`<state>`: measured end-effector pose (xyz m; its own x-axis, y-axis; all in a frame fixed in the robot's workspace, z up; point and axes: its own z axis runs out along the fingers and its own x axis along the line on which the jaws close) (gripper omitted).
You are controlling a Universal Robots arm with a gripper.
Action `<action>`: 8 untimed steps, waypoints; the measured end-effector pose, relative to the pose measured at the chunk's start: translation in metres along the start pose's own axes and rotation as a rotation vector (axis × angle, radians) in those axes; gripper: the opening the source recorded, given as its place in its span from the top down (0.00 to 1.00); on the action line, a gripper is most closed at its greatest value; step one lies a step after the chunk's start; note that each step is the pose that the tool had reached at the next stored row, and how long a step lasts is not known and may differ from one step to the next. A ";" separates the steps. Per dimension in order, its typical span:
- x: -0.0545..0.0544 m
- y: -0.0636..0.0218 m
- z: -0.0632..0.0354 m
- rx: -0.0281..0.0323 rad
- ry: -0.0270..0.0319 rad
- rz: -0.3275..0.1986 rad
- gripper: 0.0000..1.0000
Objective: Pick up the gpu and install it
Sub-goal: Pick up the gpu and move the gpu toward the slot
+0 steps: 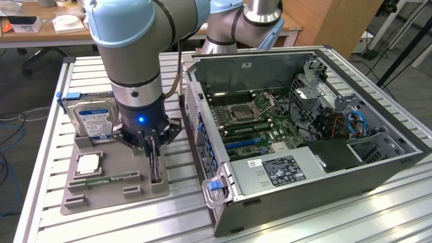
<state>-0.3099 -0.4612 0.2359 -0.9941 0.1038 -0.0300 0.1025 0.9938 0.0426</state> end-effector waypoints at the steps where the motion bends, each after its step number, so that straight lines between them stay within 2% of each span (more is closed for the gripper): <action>1: 0.000 0.0001 -0.0024 0.0001 0.0001 0.000 0.73; 8: 0.000 0.0024 -0.0176 0.0001 0.0004 0.001 0.73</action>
<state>-0.3106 -0.4595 0.2536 -0.9940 0.1049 -0.0296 0.1036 0.9937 0.0425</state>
